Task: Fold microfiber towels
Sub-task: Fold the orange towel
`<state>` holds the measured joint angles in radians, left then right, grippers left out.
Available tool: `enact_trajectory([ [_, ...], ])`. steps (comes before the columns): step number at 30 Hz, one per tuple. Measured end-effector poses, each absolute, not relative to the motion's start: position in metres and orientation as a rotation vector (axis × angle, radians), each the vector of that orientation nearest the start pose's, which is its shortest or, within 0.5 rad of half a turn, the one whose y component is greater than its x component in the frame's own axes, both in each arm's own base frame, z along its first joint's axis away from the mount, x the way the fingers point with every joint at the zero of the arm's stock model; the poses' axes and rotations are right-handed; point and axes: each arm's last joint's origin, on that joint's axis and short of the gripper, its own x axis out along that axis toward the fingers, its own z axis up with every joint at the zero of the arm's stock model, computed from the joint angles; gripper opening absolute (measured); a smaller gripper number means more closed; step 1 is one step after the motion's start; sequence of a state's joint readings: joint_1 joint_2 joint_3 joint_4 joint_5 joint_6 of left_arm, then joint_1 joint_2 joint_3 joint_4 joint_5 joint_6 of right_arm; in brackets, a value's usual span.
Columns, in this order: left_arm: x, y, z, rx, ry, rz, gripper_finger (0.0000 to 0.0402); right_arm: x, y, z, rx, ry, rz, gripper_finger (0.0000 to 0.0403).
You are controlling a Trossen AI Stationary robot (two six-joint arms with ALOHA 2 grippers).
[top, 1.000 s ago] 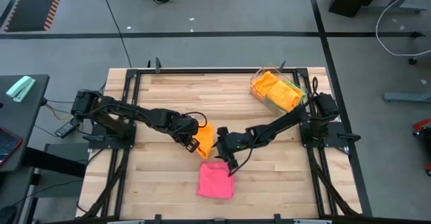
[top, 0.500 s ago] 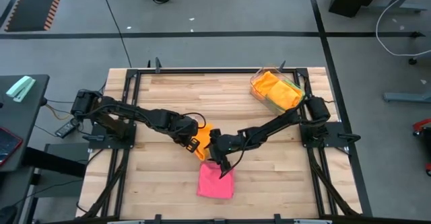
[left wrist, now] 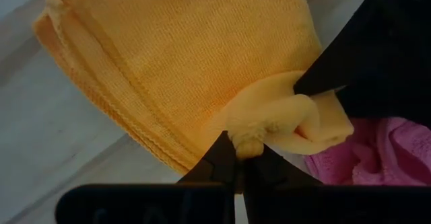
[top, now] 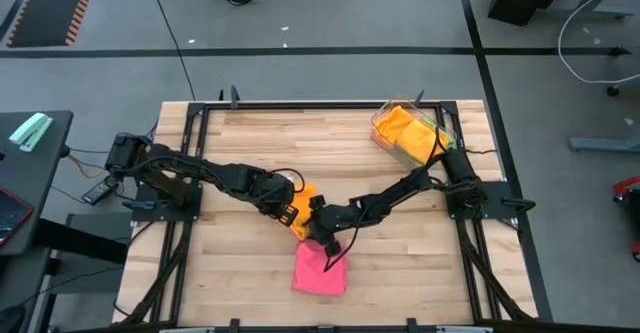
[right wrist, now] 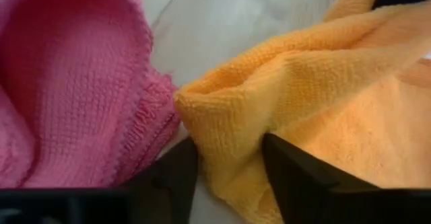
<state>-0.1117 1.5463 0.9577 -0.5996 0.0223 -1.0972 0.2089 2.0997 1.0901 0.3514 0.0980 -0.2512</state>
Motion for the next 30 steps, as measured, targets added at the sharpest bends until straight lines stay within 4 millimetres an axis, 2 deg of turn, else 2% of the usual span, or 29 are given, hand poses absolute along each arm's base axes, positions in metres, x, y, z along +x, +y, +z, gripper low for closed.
enact_trajectory([
  [5,0.285,-0.035,0.192,-0.89,1.124,0.527,0.0016,0.402,0.08,0.1,-0.338,0.643,0.18,0.0094],
  [8,0.284,-0.038,0.191,-0.821,1.141,0.479,0.0026,0.401,0.076,0.111,-0.332,0.63,0.184,0.0025],
  [9,0.284,-0.04,0.192,-0.787,1.149,0.451,0.0028,0.401,0.074,0.116,-0.328,0.626,0.19,0.0014],
  [15,0.282,-0.06,0.192,-0.672,1.189,0.27,0.002,0.393,0.058,0.146,-0.216,0.645,0.299,0.0012],
  [18,0.287,-0.079,0.197,-0.67,1.12,0.162,0.0023,0.386,0.059,0.157,-0.184,0.675,0.369,0.0012],
  [23,0.291,-0.117,0.207,-0.642,0.969,-0.007,0.0051,0.378,0.066,0.171,-0.118,0.673,0.505,0.0011],
  [27,0.28,-0.138,0.205,-0.6,0.972,0.01,0.0058,0.378,0.068,0.167,-0.106,0.677,0.534,0.001],
  [30,0.274,-0.145,0.203,-0.599,0.983,0.055,0.0056,0.381,0.067,0.159,-0.088,0.684,0.561,0.001],
])
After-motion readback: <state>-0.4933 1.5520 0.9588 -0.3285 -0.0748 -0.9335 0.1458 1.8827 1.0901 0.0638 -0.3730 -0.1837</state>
